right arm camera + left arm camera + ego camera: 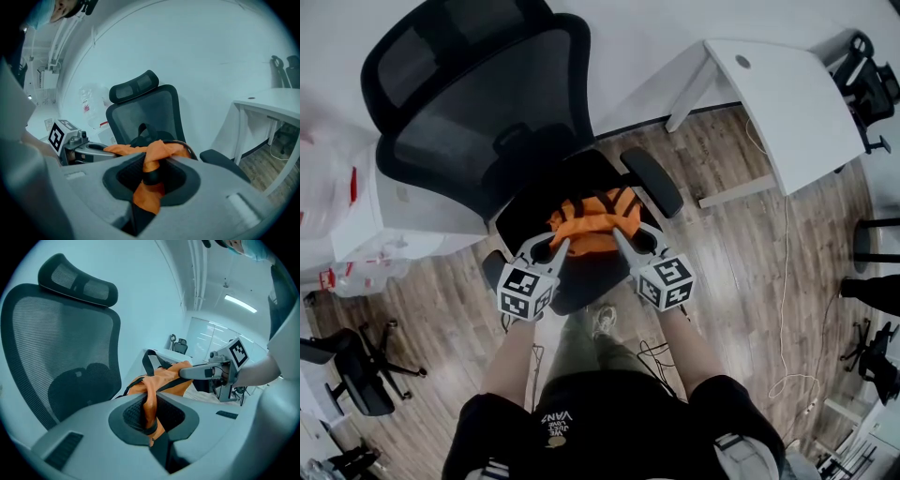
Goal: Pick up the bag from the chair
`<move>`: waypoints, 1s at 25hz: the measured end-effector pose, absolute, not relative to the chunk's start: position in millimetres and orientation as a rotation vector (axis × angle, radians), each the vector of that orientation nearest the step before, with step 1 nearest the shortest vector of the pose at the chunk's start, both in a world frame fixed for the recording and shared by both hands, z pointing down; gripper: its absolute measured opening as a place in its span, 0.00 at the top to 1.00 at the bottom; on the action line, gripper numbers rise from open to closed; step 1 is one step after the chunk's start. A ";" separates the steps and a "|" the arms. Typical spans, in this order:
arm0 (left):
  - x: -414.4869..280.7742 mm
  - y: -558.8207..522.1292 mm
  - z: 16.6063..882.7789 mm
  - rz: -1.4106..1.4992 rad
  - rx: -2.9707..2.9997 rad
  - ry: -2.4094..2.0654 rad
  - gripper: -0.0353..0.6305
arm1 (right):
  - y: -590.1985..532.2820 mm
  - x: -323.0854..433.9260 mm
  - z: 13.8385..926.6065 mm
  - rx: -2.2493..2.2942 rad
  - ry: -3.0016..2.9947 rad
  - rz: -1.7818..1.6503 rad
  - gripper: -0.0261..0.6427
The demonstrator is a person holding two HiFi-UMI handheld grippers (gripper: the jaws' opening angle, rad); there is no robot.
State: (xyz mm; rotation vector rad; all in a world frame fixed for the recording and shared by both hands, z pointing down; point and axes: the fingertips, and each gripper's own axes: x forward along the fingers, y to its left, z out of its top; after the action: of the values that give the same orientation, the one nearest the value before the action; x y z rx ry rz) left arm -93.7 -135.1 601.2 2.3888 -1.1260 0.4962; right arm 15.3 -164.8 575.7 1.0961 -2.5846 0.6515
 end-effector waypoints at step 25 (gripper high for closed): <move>-79.8 -138.1 507.3 0.409 2.512 -1.230 0.88 | -160.9 31.2 487.3 1.139 -2.695 0.541 0.84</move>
State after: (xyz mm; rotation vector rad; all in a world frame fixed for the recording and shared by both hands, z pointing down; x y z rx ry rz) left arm -79.8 -138.1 507.3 2.5118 -1.2302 0.4087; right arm 31.2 -160.9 487.3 1.1389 -2.6951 0.5409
